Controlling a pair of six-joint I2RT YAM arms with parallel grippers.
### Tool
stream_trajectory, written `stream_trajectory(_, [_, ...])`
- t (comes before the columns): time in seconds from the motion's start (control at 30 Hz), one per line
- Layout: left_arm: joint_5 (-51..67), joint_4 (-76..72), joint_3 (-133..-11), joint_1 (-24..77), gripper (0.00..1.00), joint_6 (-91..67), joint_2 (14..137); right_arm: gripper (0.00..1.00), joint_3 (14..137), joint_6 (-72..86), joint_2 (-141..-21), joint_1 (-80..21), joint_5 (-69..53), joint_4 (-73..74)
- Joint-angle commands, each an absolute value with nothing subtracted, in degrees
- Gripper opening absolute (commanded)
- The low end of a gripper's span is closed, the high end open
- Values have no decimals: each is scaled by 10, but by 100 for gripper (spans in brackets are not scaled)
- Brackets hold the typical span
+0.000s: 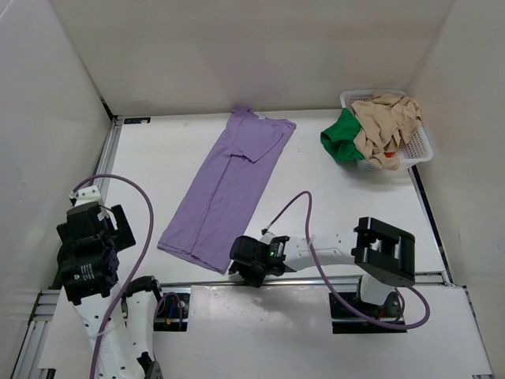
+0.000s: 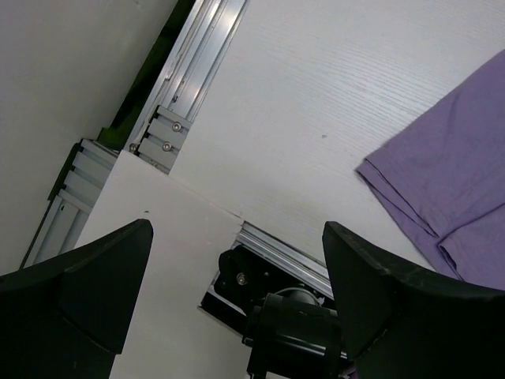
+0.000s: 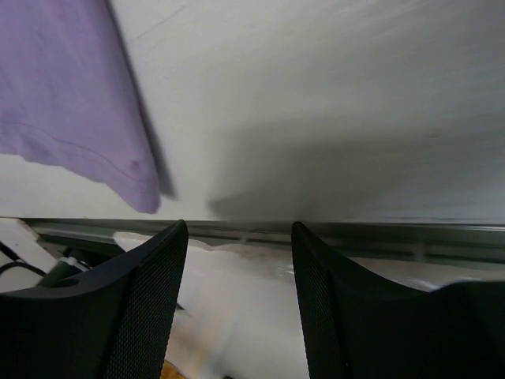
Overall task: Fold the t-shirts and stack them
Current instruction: Rotate the tshirt 90 degrees
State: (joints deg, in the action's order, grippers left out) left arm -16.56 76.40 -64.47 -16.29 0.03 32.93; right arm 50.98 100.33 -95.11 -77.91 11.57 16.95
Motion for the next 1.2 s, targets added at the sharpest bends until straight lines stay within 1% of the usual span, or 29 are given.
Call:
stream_trajectory(0.0, [-165, 788, -637, -166, 100, 0, 318, 59, 550, 1062, -966, -780, 159, 183])
stream_trajectory(0.2, [-147, 788, -603, -166, 100, 0, 298, 58, 556, 1096, -1002, -780, 185, 183])
stream_trajectory(0.3, [-147, 778, -586, -166, 100, 0, 291, 55, 584, 1088, -1014, -773, 185, 183])
stream_trajectory(0.47, [-147, 778, -581, -166, 100, 0, 286, 55, 624, 1082, -1027, -768, 191, 206])
stream_trajectory(0.53, [-147, 778, -576, -166, 100, 0, 280, 55, 646, 1077, -1050, -755, 172, 221])
stream_trajectory(0.6, [-152, 778, -576, -166, 100, 0, 280, 52, 653, 1077, -1072, -749, 156, 235])
stream_trajectory(0.7, [-152, 773, -570, -166, 100, 0, 275, 32, 647, 1077, -1078, -749, 132, 236])
stream_trajectory(0.73, [-152, 773, -570, -166, 100, 0, 270, 17, 639, 1077, -1078, -749, 132, 236])
stream_trajectory(0.8, [-140, 773, -557, -166, 100, 0, 270, 7, 617, 1071, -1059, -749, 132, 236])
stream_trajectory(0.83, [-131, 773, -557, -166, 100, 0, 270, 3, 607, 1071, -1050, -749, 137, 236])
stream_trajectory(0.87, [-126, 773, -552, -166, 100, 0, 265, 0, 595, 1065, -1029, -749, 137, 241])
stream_trajectory(1.03, [-122, 743, -552, -166, 100, 0, 276, 0, 502, 1013, -943, -744, 163, 252])
stream_trajectory(1.07, [-122, 733, -552, -166, 100, 0, 276, 0, 462, 1005, -911, -738, 163, 252])
stream_trajectory(1.17, [-79, 696, -557, -166, 100, 0, 298, 0, 395, 988, -841, -732, 163, 247])
